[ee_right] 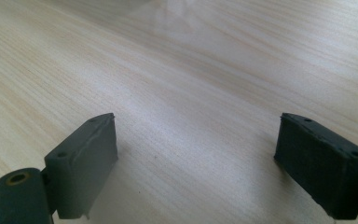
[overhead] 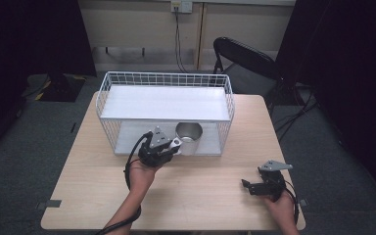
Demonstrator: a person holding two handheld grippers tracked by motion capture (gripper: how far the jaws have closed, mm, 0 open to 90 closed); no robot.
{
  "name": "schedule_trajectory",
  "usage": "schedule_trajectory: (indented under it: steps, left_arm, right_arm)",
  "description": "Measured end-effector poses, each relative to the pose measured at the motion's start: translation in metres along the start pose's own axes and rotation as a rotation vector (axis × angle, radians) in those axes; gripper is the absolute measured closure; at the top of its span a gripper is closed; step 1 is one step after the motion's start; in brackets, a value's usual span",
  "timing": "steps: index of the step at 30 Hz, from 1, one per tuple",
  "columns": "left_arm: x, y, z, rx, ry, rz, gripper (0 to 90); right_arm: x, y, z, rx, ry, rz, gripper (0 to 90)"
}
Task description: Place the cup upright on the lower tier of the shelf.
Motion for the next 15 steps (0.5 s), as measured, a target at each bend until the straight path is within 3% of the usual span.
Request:
schedule_trajectory:
  steps: [15]
  left_arm:
    - [-0.0052, -0.0007, -0.0087, 0.052, 0.031, 0.015, 72.2]
  right_arm:
    - [0.0, 0.0, 0.0, 0.0, 0.0, 0.0, 11.8]
Point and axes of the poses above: each handheld gripper's, and its own axes: y roughly backward along the jaws, x roughly out of its top, z roughly to its right, the point moved 2 cm from there along -y, roughly forward along the jaws, and after that the axes turned 3 degrees about -x, right-handed, at the moved point
